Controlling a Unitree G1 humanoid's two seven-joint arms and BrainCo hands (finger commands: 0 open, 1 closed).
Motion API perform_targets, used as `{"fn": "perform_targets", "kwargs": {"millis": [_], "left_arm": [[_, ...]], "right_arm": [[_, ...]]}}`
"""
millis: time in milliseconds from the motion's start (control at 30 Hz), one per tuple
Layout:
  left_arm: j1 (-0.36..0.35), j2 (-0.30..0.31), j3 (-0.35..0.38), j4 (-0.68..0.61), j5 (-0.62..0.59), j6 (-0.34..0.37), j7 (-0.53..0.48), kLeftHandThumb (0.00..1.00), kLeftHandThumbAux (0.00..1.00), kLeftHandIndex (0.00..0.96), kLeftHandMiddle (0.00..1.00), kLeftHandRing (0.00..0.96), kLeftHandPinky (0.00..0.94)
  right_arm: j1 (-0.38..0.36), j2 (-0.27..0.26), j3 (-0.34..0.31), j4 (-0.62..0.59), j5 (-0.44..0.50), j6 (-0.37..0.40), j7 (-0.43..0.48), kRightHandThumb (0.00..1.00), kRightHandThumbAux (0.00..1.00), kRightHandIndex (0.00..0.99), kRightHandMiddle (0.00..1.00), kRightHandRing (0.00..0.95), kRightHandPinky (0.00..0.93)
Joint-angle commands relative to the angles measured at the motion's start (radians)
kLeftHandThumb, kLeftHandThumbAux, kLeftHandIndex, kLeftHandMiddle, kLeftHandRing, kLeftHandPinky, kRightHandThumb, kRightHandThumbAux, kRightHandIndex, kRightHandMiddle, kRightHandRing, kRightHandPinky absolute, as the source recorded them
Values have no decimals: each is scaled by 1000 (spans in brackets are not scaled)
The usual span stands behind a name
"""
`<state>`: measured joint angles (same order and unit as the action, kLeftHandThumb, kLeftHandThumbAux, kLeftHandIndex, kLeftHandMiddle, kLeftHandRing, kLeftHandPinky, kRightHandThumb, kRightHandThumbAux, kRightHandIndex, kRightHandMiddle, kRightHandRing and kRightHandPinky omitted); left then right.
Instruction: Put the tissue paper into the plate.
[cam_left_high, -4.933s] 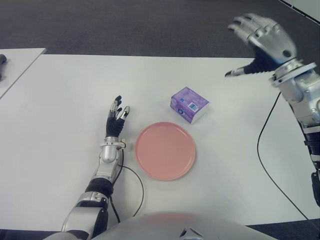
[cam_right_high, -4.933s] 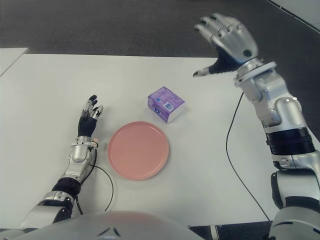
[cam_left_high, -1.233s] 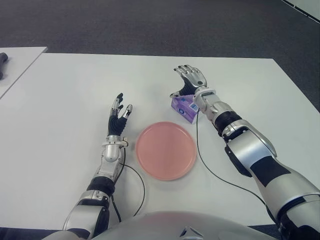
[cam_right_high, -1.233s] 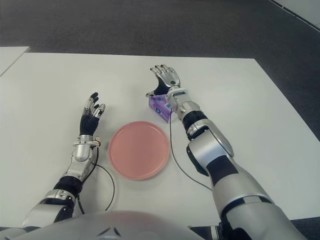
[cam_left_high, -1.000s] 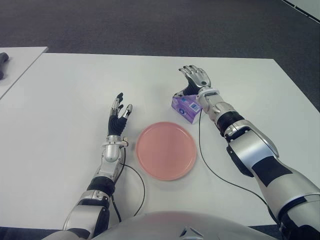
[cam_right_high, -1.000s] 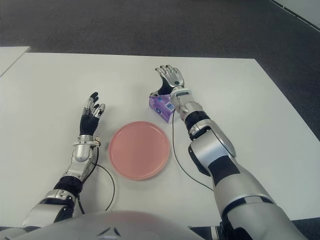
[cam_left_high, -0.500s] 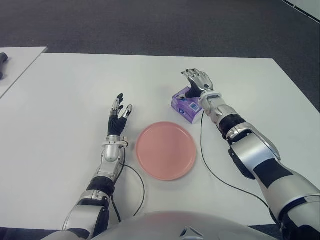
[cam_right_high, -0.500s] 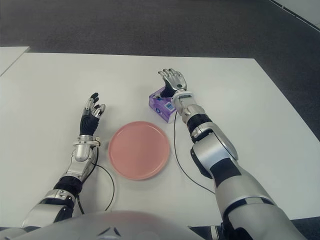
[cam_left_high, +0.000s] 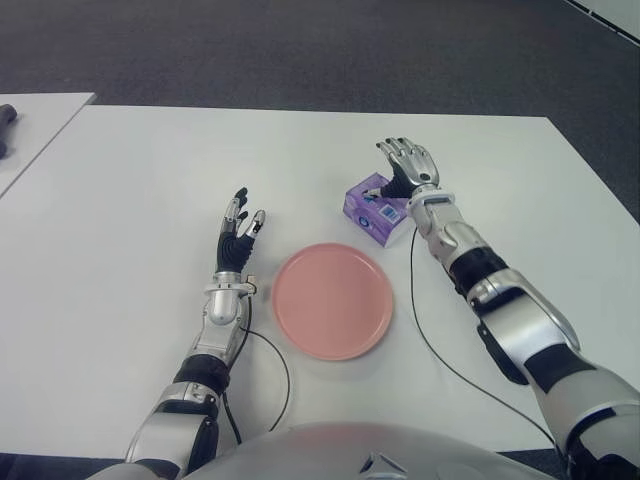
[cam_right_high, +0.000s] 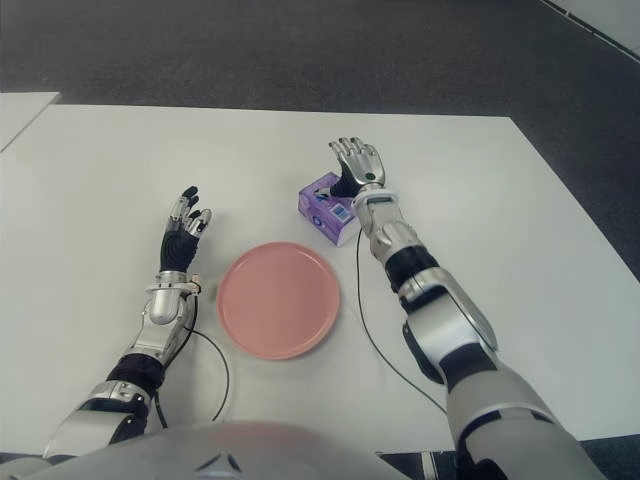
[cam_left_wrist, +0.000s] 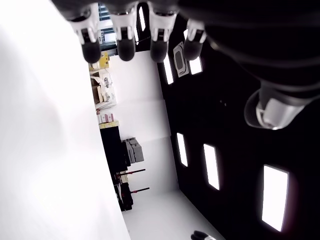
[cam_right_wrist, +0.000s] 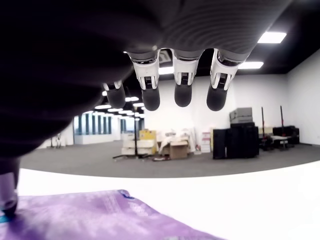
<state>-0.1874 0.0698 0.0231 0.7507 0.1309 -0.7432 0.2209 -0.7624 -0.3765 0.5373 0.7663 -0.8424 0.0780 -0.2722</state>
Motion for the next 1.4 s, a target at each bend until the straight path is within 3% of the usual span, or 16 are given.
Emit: {"fn": "perform_targets", "kwargs": {"millis": [33, 333, 867, 1300, 1400], "left_arm": [[56, -14, -9, 44, 10, 7, -3, 0, 411, 0, 0, 0, 0], [49, -21, -10, 51, 14, 12, 5, 0, 420, 0, 0, 0, 0], [40, -35, -8, 47, 26, 38, 32, 0, 414, 0, 0, 0, 0], [32, -35, -9, 69, 25, 41, 31, 0, 418, 0, 0, 0, 0], [23, -36, -4, 88, 13, 20, 22, 0, 415, 0, 0, 0, 0]], "right_arm": [[145, -54, -8, -282, -40, 116, 137, 51, 501, 0, 0, 0, 0], [217, -61, -4, -448, -93, 186, 249, 64, 511, 0, 0, 0, 0], [292, -68, -16, -599, -117, 176, 326, 71, 521, 0, 0, 0, 0], [305, -56, -8, -625, -136, 174, 380, 83, 522, 0, 0, 0, 0], [290, -39, 2, -566, -138, 162, 355, 83, 517, 0, 0, 0, 0]]}}
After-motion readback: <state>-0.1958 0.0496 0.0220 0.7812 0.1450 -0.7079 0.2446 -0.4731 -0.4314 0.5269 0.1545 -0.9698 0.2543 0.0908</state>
